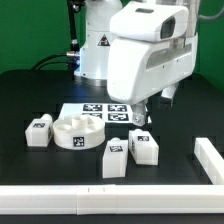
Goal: Assemble stool
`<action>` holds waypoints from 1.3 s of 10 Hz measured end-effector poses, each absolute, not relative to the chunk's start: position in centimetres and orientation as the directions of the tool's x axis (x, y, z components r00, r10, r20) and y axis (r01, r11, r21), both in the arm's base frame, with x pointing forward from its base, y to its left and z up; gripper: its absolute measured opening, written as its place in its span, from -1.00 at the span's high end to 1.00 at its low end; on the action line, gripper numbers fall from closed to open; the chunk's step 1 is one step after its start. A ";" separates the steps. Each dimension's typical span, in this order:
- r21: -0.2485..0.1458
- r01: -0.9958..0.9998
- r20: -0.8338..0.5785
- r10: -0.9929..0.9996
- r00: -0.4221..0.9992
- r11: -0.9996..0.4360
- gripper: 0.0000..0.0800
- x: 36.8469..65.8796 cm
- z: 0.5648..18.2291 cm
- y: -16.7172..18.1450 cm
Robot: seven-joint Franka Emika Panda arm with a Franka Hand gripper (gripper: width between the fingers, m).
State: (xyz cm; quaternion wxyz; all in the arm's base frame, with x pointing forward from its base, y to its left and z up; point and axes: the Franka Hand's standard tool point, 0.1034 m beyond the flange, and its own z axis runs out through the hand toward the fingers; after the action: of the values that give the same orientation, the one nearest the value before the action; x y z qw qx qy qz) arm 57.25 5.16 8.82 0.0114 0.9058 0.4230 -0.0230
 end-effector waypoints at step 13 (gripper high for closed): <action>-0.017 0.537 -0.036 0.538 0.842 -0.843 -0.62 55.6 6.2 6.4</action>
Offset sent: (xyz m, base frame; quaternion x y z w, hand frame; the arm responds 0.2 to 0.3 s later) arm -0.0042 -0.0031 0.0177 -0.0656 0.0888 -0.1929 0.9750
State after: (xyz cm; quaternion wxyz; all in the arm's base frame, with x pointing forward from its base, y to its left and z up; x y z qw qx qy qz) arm 55.63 6.37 6.15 -0.0029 0.9598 0.2801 -0.0198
